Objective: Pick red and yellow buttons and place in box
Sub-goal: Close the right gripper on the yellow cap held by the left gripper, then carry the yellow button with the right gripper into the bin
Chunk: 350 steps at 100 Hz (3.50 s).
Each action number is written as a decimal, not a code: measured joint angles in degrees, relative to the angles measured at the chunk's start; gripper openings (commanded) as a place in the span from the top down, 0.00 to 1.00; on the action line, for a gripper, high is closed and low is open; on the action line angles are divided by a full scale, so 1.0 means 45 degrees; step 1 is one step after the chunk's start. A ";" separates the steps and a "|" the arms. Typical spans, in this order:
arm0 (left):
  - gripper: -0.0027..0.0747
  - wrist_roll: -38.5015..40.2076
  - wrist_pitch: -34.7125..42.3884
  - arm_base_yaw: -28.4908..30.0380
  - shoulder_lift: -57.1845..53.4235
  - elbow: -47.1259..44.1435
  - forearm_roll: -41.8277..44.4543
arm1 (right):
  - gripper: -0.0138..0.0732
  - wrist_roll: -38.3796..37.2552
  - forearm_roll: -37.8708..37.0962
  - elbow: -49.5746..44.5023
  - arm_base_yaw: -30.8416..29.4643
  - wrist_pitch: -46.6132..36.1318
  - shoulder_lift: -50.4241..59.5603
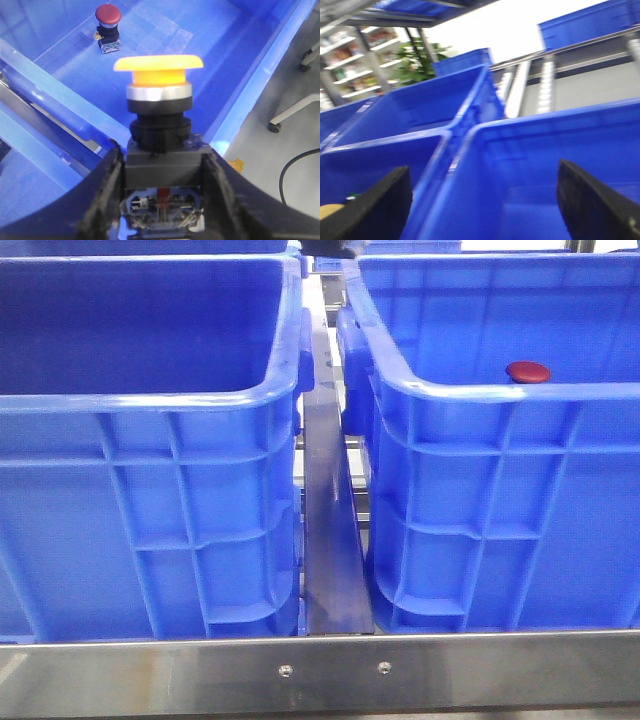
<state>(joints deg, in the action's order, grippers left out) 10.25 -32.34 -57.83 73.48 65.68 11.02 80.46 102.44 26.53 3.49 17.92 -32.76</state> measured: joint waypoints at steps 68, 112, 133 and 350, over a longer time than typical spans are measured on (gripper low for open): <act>0.99 0.0000 -0.0192 0.0000 0.0000 0.0000 0.0028 | 0.14 -0.4197 -0.0094 0.1903 0.0000 0.7747 -0.5998; 0.99 0.0000 -0.0203 0.0000 0.0000 0.0000 0.0028 | 0.14 -0.4489 -0.0420 0.2040 0.1566 0.8167 -0.7131; 0.99 0.0000 -0.0203 0.0000 0.0000 0.0000 0.0002 | 0.20 -0.4499 -0.0489 0.2533 0.1988 0.8069 -0.7256; 0.10 0.1333 -0.1031 1.1130 -0.8408 -0.4373 0.0563 | 0.73 -0.1944 -0.1781 0.2909 -0.3772 0.5592 -0.5725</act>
<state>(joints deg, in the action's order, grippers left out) 16.25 -36.98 -7.74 35.64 46.00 13.55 71.71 94.42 39.62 -13.49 43.09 -58.53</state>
